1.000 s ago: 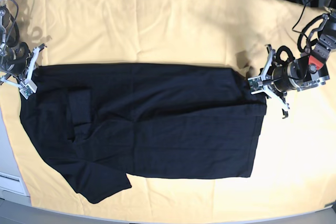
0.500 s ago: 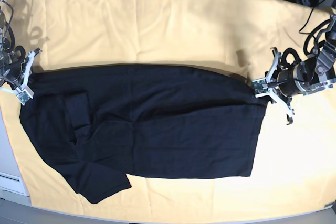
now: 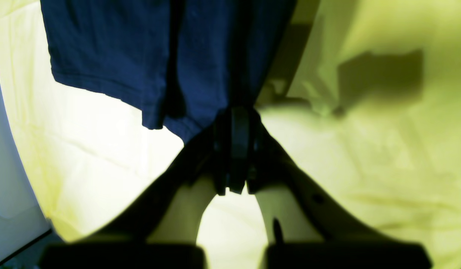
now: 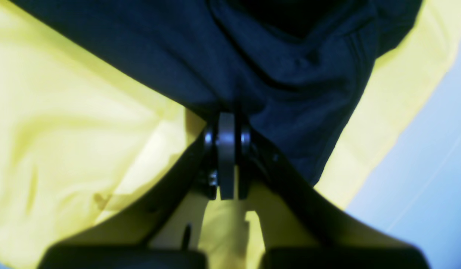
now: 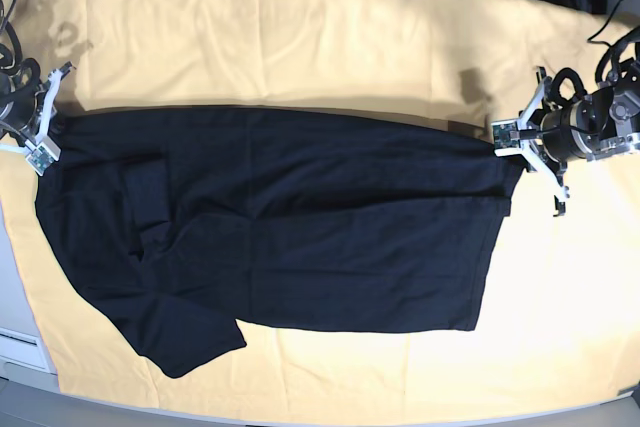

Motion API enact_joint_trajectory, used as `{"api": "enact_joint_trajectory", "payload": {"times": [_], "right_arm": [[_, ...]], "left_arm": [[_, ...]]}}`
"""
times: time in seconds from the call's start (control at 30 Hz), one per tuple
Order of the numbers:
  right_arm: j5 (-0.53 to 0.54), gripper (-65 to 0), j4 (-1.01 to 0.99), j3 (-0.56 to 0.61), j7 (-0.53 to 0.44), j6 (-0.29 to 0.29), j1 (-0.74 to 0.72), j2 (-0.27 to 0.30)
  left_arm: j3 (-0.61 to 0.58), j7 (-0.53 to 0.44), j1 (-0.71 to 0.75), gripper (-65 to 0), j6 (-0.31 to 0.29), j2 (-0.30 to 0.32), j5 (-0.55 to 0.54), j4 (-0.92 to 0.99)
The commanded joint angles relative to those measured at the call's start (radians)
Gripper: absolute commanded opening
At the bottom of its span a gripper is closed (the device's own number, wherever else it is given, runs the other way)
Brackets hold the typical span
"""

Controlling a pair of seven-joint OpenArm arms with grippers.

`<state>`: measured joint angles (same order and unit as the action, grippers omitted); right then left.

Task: Fold the T-shirt properly
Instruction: 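Drag the grasped edge with both grippers away from the shirt's open side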

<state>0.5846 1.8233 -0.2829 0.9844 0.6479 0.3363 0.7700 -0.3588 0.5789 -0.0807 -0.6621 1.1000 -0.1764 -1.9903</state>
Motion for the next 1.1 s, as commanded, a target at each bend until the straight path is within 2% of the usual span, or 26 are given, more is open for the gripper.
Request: {"api": "enact_joint_trajectory", "payload": {"times": [0.0, 0.17, 0.43, 0.73, 0.87, 0.97, 1.07], "right_arm": [[0.004, -65.0, 0.025, -0.027, -0.003, 0.0, 0.014, 0.026], [0.018, -65.0, 0.045, -0.064, -0.004, 0.0, 0.101, 0.025], [0.01, -65.0, 0.047, -0.065, -0.003, 0.013, 0.175, 0.026], [-0.009, -65.0, 0.058, -0.066, 0.005, 0.015, 0.204, 0.026], [-0.009, -65.0, 0.076, -0.066, 0.031, 0.011, 0.235, 0.026], [-0.016, -65.0, 0.09, -0.066, 0.031, -0.027, 0.27, 0.026], [-0.016, -65.0, 0.096, -0.067, 0.031, -0.039, 0.301, 0.025]], "left_arm": [[0.013, 0.01, -0.013, -65.0, 0.008, 0.026, -0.014, -0.024], [0.013, 0.079, -0.014, -65.0, 0.008, 0.036, -0.121, -0.082], [0.013, 0.19, -0.005, -65.0, 0.001, 0.051, -0.231, -0.124], [0.013, 0.223, 0.125, -65.0, 0.0, 0.157, -0.245, -0.218], [0.013, 0.238, 0.16, -65.0, 0.001, 0.176, -0.241, -0.249], [0.013, 0.248, 0.169, -65.0, 0.001, 0.184, -0.245, -0.254], [0.013, 0.269, 0.169, -65.0, 0.0, 0.184, -0.245, -0.255]]}}
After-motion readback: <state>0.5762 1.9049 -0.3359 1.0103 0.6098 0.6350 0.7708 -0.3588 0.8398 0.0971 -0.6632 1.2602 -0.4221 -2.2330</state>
